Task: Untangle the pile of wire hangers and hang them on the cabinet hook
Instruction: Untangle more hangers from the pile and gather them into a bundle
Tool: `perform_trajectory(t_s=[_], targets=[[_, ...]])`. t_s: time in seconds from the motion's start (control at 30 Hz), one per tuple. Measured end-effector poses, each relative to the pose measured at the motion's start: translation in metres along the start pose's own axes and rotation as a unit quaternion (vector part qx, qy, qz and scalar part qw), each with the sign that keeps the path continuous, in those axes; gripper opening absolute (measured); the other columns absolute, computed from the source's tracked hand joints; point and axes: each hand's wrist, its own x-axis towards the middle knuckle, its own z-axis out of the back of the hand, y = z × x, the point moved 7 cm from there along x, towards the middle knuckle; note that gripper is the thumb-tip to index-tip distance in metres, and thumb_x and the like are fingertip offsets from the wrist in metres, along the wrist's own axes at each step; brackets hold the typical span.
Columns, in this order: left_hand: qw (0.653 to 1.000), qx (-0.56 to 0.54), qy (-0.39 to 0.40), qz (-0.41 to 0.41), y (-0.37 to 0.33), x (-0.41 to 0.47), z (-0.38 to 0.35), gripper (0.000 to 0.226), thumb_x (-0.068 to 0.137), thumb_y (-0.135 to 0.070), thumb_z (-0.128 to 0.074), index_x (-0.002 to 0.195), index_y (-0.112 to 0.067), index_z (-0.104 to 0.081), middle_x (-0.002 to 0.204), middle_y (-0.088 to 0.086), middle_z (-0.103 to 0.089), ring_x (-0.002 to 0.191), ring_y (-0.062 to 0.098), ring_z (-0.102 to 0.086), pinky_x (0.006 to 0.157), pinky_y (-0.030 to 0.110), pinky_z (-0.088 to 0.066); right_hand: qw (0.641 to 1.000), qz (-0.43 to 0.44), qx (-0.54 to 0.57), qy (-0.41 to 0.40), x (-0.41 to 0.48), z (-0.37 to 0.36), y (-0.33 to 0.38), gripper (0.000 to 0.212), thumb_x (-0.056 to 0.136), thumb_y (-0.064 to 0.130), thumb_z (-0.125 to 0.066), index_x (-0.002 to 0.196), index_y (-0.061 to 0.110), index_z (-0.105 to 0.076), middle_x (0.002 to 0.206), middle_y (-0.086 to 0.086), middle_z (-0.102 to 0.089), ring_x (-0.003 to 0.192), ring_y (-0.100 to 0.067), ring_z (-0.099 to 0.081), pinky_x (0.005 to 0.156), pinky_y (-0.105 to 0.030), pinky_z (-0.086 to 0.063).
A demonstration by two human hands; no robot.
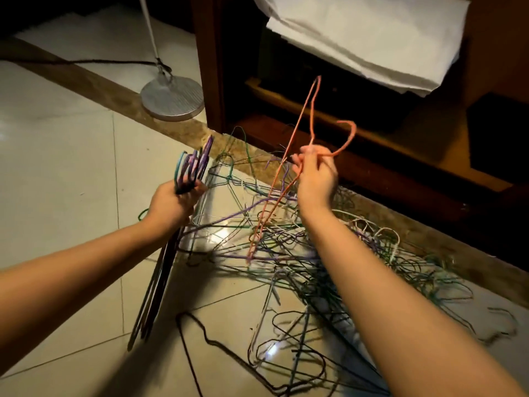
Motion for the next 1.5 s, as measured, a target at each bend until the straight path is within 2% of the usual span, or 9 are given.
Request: perform_trajectory(t_s=[0.23,0.4,0.5,0.6,0.77,0.93,1.1,1.33,1.5], targets=[[1.000,0.009,0.006,0.013,-0.004,0.002,0.004,0.025,0.094,-0.012,-0.049,0.071,-0.020,-0.055,0.045,-0.010,-0.042,0.038,0.004,-0.030,0.040,0.017,-0.022,0.995,0.029,-0.059,0.069,-0.014,-0.014,-0.005,0.027,0.092,0.008,-0.052,0.079,0.030,-0.061,0.073,0.007,-0.058,0.071,-0.011,-0.055,0.066,-0.031,-0.046],[1.000,-0.003,0.006,0.003,-0.005,0.005,0.013,0.023,0.093,-0.017,-0.053,0.071,-0.020,-0.057,0.051,-0.007,-0.037,0.040,0.006,-0.028,0.039,0.015,-0.021,0.982,-0.011,-0.152,0.115,-0.004,-0.011,-0.019,0.026,0.093,0.010,-0.050,0.079,0.030,-0.059,0.087,-0.002,-0.064,0.074,-0.014,-0.063,0.057,-0.018,-0.051],[1.000,0.005,0.004,0.001,-0.008,0.005,0.018,0.022,0.093,-0.019,-0.054,0.071,-0.023,-0.056,0.056,-0.005,-0.037,0.039,0.005,-0.030,0.037,0.017,-0.024,0.981,-0.067,-0.164,0.079,0.000,0.004,-0.031,0.027,0.096,0.011,-0.044,0.076,0.026,-0.053,0.086,-0.004,-0.062,0.070,-0.013,-0.063,0.059,-0.018,-0.055],[1.000,0.002,-0.004,-0.012,-0.009,0.006,0.028,0.019,0.094,-0.016,-0.053,0.076,-0.021,-0.058,0.050,-0.009,-0.042,0.039,0.004,-0.031,0.040,0.016,-0.024,0.990,-0.052,-0.118,0.057,-0.002,0.000,-0.023,0.027,0.097,0.010,-0.044,0.076,0.026,-0.053,0.079,0.001,-0.060,0.068,-0.013,-0.063,0.065,-0.026,-0.057],[1.000,0.012,-0.013,-0.003,-0.005,0.005,0.040,0.017,0.094,-0.022,-0.052,0.077,-0.020,-0.056,0.057,-0.007,-0.043,0.041,0.003,-0.032,0.039,0.015,-0.026,0.966,-0.026,-0.195,0.167,-0.021,-0.036,-0.031,0.024,0.094,0.012,-0.050,0.080,0.031,-0.056,0.083,0.002,-0.061,0.076,-0.018,-0.064,0.064,-0.029,-0.057],[0.999,0.008,-0.037,0.001,-0.002,0.006,0.052,0.016,0.093,-0.016,-0.052,0.079,-0.021,-0.058,0.053,-0.011,-0.046,0.046,0.007,-0.033,0.044,0.019,-0.027,0.990,-0.092,-0.088,0.059,-0.026,-0.015,-0.048,0.024,0.095,0.011,-0.048,0.080,0.028,-0.057,0.078,0.003,-0.063,0.073,-0.017,-0.064,0.066,-0.030,-0.055],[0.999,0.004,-0.038,-0.004,-0.001,0.008,0.057,0.018,0.094,-0.016,-0.051,0.078,-0.022,-0.058,0.052,-0.012,-0.046,0.047,0.008,-0.034,0.045,0.021,-0.027,0.986,-0.079,-0.070,0.126,-0.044,-0.039,-0.048,0.024,0.093,0.007,-0.051,0.081,0.025,-0.060,0.093,-0.006,-0.065,0.075,-0.015,-0.066,0.060,-0.018,-0.054],[0.999,0.023,-0.029,-0.027,-0.006,0.009,0.061,0.012,0.093,-0.020,-0.052,0.085,-0.020,-0.061,0.062,-0.003,-0.043,0.052,0.013,-0.036,0.048,0.024,-0.030,0.978,-0.100,-0.033,0.177,-0.053,-0.059,-0.039,0.023,0.097,0.006,-0.041,0.084,0.018,-0.055,0.087,-0.006,-0.063,0.076,-0.018,-0.065,0.062,-0.018,-0.055],[0.999,0.007,-0.040,-0.025,-0.006,0.009,0.066,0.009,0.093,-0.021,-0.054,0.087,-0.020,-0.060,0.063,-0.003,-0.044,0.052,0.012,-0.037,0.046,0.023,-0.032,0.987,-0.096,0.005,0.132,-0.050,-0.052,-0.040,0.022,0.097,0.008,-0.043,0.086,0.020,-0.058,0.090,-0.003,-0.065,0.081,-0.017,-0.067,0.065,-0.019,-0.056]])
